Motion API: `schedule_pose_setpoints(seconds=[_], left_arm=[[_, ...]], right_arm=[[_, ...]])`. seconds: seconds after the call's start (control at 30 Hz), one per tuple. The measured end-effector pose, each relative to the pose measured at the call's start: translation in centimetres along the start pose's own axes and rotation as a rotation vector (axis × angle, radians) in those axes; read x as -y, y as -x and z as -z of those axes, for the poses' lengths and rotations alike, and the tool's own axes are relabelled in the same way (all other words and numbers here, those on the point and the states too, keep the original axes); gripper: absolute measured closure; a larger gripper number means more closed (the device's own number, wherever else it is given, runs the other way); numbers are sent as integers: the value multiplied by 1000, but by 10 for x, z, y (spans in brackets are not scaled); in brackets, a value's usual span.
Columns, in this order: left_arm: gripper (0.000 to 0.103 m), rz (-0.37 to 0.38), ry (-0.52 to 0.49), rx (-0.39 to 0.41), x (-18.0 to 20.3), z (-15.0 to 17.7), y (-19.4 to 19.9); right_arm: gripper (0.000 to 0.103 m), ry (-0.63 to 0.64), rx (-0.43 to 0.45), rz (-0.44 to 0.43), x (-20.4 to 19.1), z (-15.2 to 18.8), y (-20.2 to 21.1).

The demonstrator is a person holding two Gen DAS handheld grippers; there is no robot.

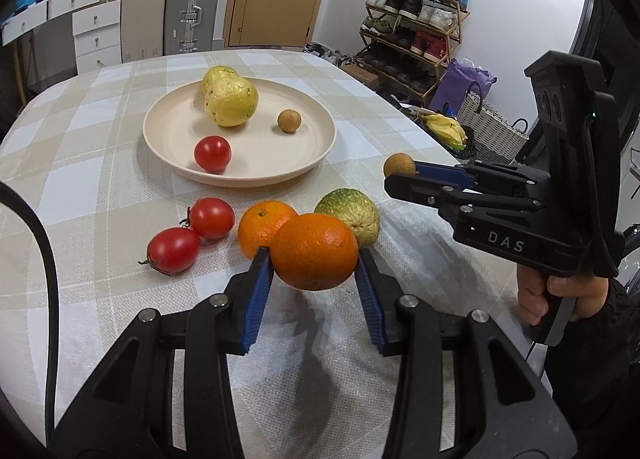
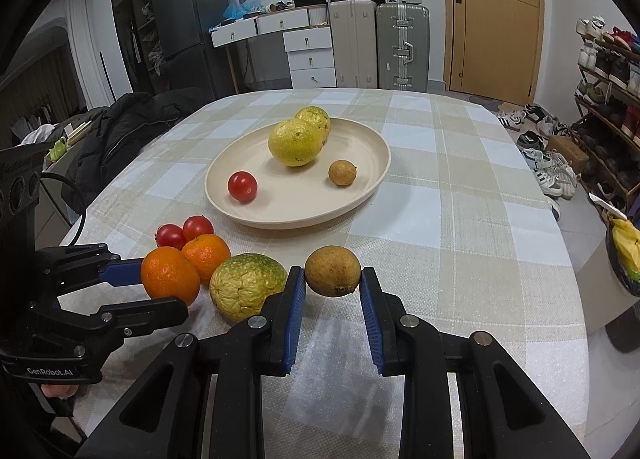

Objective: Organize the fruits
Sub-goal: 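Close the left gripper on an orange while the right gripper holds the brown fruit, then carry the orange and brown fruit onto the plate and open both grippers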

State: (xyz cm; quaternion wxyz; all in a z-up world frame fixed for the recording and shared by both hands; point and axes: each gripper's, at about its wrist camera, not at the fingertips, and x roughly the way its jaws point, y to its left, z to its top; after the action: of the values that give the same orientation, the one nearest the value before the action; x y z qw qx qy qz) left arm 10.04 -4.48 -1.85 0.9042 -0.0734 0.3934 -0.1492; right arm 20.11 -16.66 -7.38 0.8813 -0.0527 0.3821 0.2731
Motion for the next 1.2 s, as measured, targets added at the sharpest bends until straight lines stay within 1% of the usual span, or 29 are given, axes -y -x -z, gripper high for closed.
schedule_pose_setpoints(seconds=[0.6, 0.97, 1.2], left_arm=[[64, -53, 25, 62, -16, -6, 21], [64, -93, 25, 98, -22, -11, 30], [64, -107, 36, 104, -28, -15, 29]], right_arm=[[74, -6, 54, -13, -1, -3, 9], [74, 1, 101, -43, -9, -5, 15], [74, -3, 114, -64, -12, -5, 16]])
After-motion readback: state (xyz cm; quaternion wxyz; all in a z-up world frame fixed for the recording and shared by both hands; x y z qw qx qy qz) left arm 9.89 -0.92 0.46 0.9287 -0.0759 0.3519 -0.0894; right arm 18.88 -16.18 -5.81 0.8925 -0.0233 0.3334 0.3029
